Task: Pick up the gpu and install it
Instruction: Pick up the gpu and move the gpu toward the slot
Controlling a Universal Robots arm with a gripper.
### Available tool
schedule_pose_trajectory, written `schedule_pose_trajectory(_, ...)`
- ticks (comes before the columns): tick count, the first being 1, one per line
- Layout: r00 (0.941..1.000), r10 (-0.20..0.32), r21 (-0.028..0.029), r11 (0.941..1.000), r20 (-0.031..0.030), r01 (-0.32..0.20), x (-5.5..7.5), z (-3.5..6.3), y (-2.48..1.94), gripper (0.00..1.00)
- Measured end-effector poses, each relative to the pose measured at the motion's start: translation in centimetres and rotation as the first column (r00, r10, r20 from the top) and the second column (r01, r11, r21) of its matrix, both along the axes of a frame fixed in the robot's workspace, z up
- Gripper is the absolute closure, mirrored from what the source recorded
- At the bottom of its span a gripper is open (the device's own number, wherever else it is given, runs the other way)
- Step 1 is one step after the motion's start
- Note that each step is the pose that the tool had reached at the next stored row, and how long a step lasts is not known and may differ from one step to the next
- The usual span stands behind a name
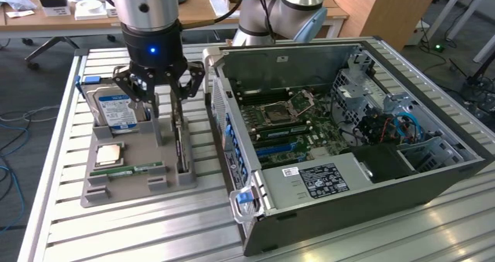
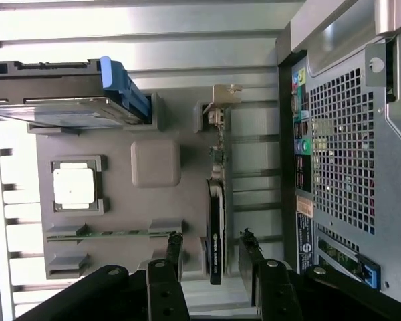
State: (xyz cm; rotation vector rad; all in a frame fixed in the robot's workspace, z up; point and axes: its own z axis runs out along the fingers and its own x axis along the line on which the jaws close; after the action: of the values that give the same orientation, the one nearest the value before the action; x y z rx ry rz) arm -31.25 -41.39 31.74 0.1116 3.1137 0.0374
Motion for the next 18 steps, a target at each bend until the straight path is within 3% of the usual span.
schedule_pose_trajectory(18,1.0000,0.000,0.0000,1.0000,0.0000,0.000,0.01,-0.68,0.00,0.53)
